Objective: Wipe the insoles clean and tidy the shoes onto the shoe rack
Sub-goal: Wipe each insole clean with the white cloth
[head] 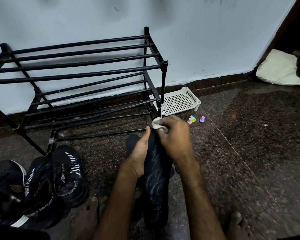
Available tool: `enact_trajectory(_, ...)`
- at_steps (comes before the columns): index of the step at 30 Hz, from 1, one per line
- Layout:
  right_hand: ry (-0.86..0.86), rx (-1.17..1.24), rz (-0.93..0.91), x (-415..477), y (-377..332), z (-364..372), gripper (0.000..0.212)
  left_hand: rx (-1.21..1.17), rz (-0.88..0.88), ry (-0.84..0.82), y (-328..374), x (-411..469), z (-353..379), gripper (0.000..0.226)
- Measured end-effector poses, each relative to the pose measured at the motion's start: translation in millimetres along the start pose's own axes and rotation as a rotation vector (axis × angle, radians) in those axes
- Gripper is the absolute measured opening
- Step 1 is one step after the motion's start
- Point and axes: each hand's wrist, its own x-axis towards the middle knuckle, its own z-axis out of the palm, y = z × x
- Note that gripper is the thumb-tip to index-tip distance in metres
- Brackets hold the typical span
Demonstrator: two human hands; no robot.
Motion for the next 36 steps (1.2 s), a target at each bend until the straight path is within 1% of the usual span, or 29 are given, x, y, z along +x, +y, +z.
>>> enact_trajectory(2, -0.160, 0.073, -0.092, -3, -4, 4, 0.025, -0.017, 0.003, 0.023, 1, 1, 0, 0.079)
enact_trajectory(4, -0.298, 0.054, -0.052, -4, 1, -2, 0.024, -0.032, 0.019, 0.028, 3, 2, -7, 0.094)
enact_trajectory(5, -0.324, 0.001, -0.004, -4, 6, -6, 0.024, -0.024, 0.029, 0.034, 3, 3, -10, 0.098)
enact_trajectory(6, -0.296, -0.064, 0.036, -4, 11, -9, 0.023, -0.019, 0.034, 0.012, 4, 4, -13, 0.100)
enact_trajectory(8, -0.126, -0.167, 0.077, -1, 15, -12, 0.023, -0.016, 0.038, -0.018, 5, 4, -12, 0.099)
enact_trajectory(9, -0.064, -0.173, 0.073, 0, 15, -11, 0.023, -0.010, 0.038, -0.010, 4, 5, -12, 0.099)
enact_trajectory(10, -0.048, -0.152, 0.055, 1, 14, -11, 0.023, -0.014, 0.037, -0.014, 4, 5, -12, 0.099)
enact_trajectory(13, -0.144, -0.076, -0.050, 1, 17, -11, 0.027, -0.024, 0.052, -0.030, 8, 3, -13, 0.101)
enact_trajectory(15, -0.164, -0.037, -0.074, -1, 22, -15, 0.030, -0.006, 0.078, -0.055, 12, 1, -15, 0.100)
enact_trajectory(17, -0.149, -0.002, -0.041, -2, 29, -18, 0.029, 0.005, 0.097, -0.066, 14, 1, -15, 0.099)
enact_trajectory(21, -0.139, 0.056, 0.061, -8, 44, -11, 0.016, 0.093, 0.078, -0.057, 9, -2, -11, 0.099)
enact_trajectory(24, -0.182, 0.328, 0.244, -13, 42, -11, 0.008, 0.187, 0.062, -0.061, 9, -4, -12, 0.101)
enact_trajectory(25, -0.188, 0.385, 0.271, -14, 41, -10, 0.008, 0.214, 0.058, -0.068, 10, -5, -12, 0.102)
enact_trajectory(27, -0.164, 0.357, 0.248, -14, 44, -7, 0.007, 0.251, 0.047, -0.089, 12, -7, -14, 0.103)
enact_trajectory(29, -0.172, 0.381, 0.244, -14, 46, -6, 0.006, 0.263, 0.021, -0.126, 15, -9, -16, 0.109)
enact_trajectory(32, -0.115, 0.483, 0.286, -13, 40, -5, 0.010, 0.249, -0.027, -0.198, 15, -12, -17, 0.116)
enact_trajectory(34, -0.004, 0.436, 0.243, -10, 36, -7, 0.014, 0.238, -0.045, -0.244, 13, -14, -19, 0.116)
enact_trajectory(36, 0.069, 0.308, 0.163, -7, 33, -10, 0.019, 0.225, -0.030, -0.271, 12, -15, -20, 0.109)
